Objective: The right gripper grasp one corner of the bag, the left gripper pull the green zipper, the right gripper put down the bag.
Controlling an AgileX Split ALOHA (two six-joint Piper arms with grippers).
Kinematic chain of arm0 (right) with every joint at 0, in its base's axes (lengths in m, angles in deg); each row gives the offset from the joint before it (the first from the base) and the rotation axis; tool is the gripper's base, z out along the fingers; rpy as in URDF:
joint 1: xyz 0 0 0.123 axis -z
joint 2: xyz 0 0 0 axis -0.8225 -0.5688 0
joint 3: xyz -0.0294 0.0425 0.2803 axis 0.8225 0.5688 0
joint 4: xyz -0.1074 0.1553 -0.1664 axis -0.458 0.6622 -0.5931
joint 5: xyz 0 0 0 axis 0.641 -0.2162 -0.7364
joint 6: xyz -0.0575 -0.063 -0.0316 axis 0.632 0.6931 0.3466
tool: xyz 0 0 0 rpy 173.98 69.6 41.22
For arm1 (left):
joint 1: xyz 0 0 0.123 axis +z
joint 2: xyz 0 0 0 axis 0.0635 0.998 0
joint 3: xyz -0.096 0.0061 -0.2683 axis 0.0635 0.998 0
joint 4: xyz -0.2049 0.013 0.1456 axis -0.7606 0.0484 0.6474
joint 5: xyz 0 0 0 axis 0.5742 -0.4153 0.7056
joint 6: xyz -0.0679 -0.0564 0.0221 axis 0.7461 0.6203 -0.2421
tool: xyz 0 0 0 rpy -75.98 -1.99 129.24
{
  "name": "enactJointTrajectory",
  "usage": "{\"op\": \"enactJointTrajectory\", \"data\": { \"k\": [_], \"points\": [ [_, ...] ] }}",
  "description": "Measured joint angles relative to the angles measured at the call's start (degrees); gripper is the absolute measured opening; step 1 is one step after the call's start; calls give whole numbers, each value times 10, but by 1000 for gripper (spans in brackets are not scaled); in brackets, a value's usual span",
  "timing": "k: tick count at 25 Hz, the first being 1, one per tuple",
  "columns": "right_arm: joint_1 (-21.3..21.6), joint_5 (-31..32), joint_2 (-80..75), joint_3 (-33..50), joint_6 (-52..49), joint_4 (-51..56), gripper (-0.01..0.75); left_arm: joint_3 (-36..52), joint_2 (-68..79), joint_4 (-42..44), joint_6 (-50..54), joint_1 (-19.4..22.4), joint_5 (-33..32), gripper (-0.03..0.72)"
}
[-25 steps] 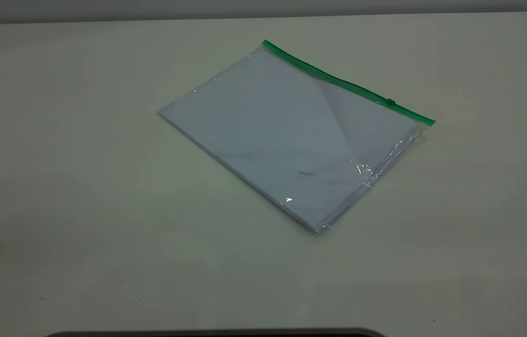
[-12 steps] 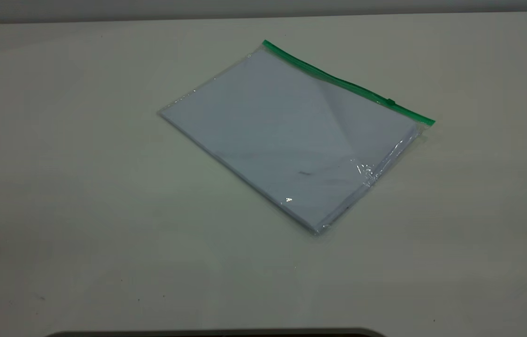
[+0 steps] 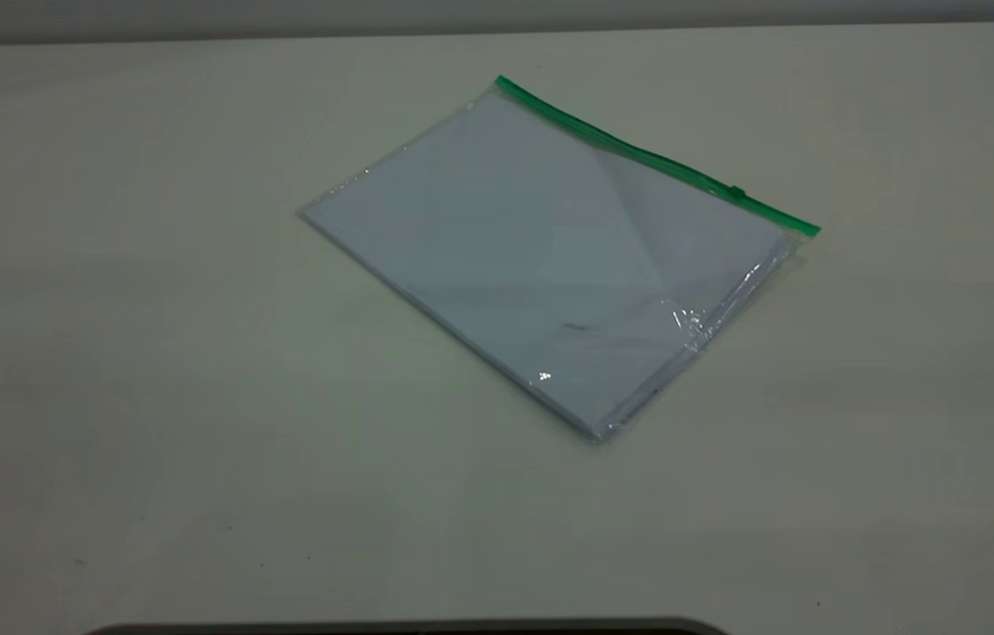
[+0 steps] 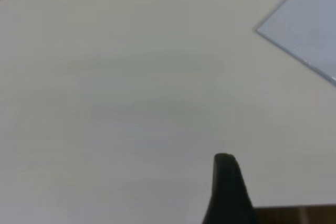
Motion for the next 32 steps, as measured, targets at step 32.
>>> {"op": "enactJointTrajectory", "data": {
  "k": [32],
  "points": [
    [0,-387,-950,-47,708,679,550,-361,870,-313,-470,-114,309,568]
  ]
}}
